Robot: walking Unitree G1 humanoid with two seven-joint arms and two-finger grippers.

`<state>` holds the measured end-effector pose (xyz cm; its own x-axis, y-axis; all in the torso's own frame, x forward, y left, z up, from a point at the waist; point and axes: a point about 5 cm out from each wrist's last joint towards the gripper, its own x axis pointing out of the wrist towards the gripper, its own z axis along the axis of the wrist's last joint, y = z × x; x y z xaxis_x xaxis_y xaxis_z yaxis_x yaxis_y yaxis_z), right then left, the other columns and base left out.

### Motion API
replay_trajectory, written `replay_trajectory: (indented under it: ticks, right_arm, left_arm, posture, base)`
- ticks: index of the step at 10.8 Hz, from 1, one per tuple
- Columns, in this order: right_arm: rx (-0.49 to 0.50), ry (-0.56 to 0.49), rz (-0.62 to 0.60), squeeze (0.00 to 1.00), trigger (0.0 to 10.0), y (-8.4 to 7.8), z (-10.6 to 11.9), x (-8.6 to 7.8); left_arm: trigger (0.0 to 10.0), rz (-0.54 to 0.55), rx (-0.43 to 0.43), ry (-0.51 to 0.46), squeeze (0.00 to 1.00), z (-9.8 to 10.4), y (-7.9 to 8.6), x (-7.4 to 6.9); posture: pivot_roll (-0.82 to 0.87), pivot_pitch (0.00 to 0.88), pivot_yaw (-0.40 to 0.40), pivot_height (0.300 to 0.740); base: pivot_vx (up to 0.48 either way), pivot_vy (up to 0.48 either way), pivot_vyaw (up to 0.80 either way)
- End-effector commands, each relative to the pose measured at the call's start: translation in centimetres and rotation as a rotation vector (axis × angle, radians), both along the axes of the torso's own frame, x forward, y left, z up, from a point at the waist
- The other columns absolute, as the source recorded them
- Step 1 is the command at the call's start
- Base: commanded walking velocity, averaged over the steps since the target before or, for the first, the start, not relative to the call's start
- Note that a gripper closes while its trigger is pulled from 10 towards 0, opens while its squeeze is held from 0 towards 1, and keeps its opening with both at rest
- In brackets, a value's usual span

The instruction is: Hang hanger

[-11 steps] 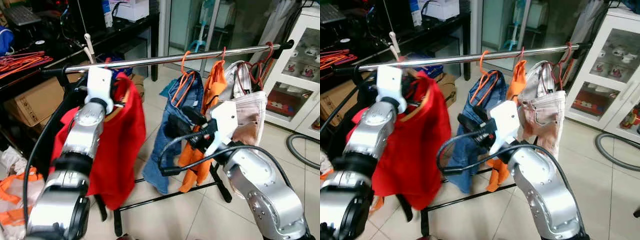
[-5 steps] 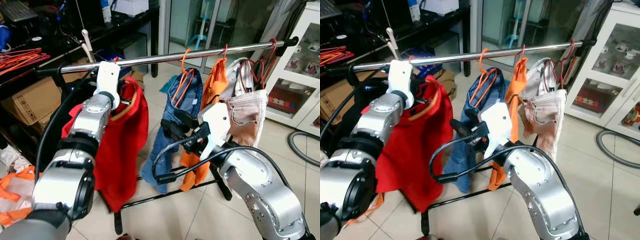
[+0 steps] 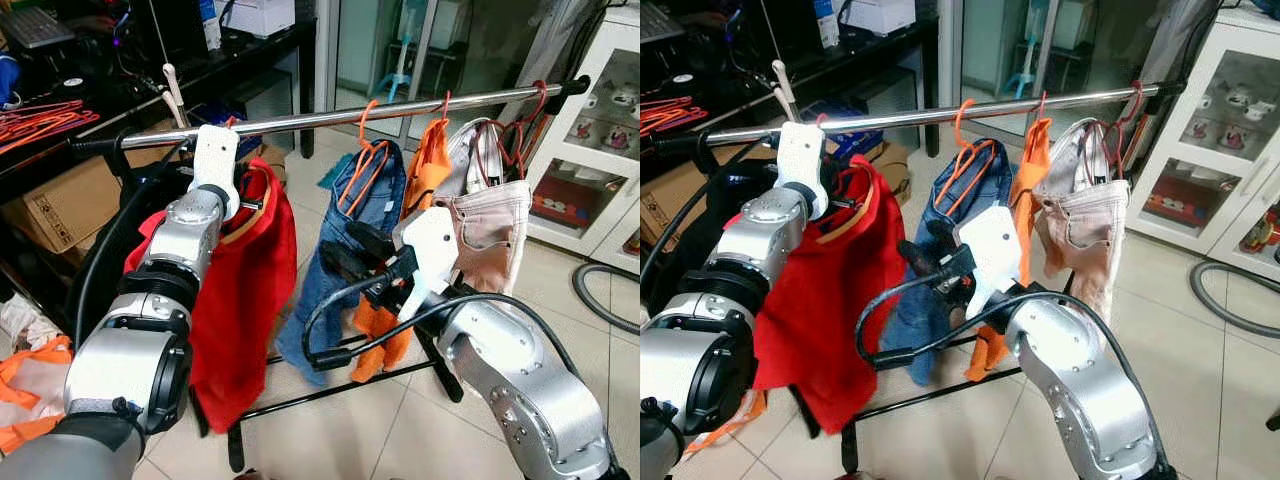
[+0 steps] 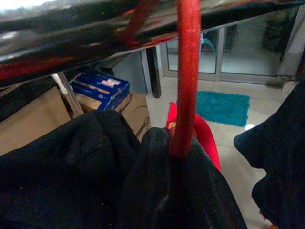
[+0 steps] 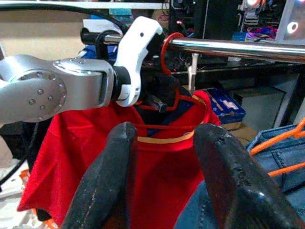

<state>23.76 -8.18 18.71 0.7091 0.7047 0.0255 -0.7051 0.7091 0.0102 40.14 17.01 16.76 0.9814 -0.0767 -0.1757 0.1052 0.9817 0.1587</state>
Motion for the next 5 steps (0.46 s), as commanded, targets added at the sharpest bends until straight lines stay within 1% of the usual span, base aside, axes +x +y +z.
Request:
replay_trajectory:
  ticks: [1, 2, 4, 5]
  right_arm:
    - [0.015, -0.031, 0.002, 0.0, 10.0, -0.04, 0.84, -0.01]
    - [0.022, -0.042, 0.02, 0.0, 10.0, 0.06, 1.08, -0.17]
    - [0.06, -0.049, 0.028, 0.0, 10.0, -0.05, 1.48, -0.24]
    - [0.069, -0.055, 0.023, 0.0, 10.0, -0.2, 1.66, -0.16]
  left_arm:
    - [10.0, 0.008, 0.0, 0.041, 0.4, -0.67, 0.45, -0.13]
    - [10.0, 0.001, 0.012, 0.021, 1.0, -0.17, 0.52, -0.04]
    - [10.0, -0.025, 0.008, 0.017, 1.0, 0.01, 0.44, -0.15]
    - [10.0, -0.035, -0.004, 0.023, 1.0, -0.03, 0.68, -0.4]
  posture:
    - [-0.14, 0.0, 0.034, 0.74]
    - [-0.13, 0.0, 0.036, 0.74]
    - [-0.14, 0.0, 0.039, 0.74]
    - [-0.13, 0.0, 0.043, 0.74]
  base:
    - [0.0, 0.0, 0.0]
    - [0.0, 0.0, 0.0]
    - [0.0, 0.0, 0.0]
    - [0.0, 0.0, 0.0]
